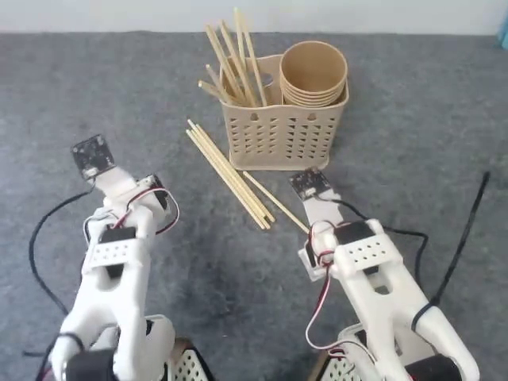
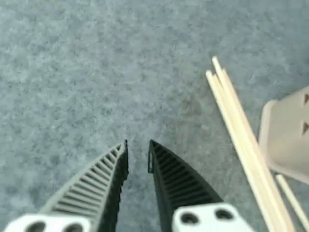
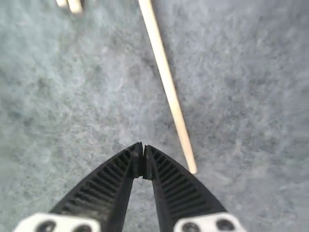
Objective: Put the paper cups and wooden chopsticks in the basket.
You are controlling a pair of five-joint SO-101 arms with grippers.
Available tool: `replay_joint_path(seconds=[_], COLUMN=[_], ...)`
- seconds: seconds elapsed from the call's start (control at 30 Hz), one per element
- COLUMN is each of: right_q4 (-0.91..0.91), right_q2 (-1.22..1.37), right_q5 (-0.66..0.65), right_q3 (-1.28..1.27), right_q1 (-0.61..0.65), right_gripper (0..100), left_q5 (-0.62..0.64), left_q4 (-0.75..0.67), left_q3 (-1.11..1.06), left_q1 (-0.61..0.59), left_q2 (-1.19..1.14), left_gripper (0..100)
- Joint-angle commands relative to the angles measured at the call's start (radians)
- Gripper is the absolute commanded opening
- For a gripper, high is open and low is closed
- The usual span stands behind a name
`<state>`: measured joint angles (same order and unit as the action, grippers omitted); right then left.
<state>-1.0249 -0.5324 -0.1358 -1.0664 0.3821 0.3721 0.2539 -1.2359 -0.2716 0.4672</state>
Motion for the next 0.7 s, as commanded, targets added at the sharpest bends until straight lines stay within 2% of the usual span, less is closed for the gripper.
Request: replay_joint_path(seconds=[0.0,0.1,0.3,0.53,0.67], right_q4=[-0.125,-0.163,-0.102,0.160,0.329], right_q2=[0.004,0.015,0.021,0.231,0.395], right_q5=[-0.041,-0.098,-0.106,-0.135,-0.172], right_q3=[0.206,0.319,0.350,0.353,0.358], right_q1=[0.005,0.007,0.030,0.041,0.042], right_gripper=[0.9,1.9,18.0,11.0,10.6], left_q5=[-0.058,-0.057,-0.058,-0.060,-0.060], left_q4=[-0.023,-0.023,-0.023,-0.023,-0.025], left_q3=[0.125,0.140,0.137,0.137,0.137], left_q1=[0.006,-0.017,-0.025,-0.026,-0.026], left_q2=[-0.118,-0.127,-0.121,-0.121,-0.121], left_gripper=[5,5,5,5,5])
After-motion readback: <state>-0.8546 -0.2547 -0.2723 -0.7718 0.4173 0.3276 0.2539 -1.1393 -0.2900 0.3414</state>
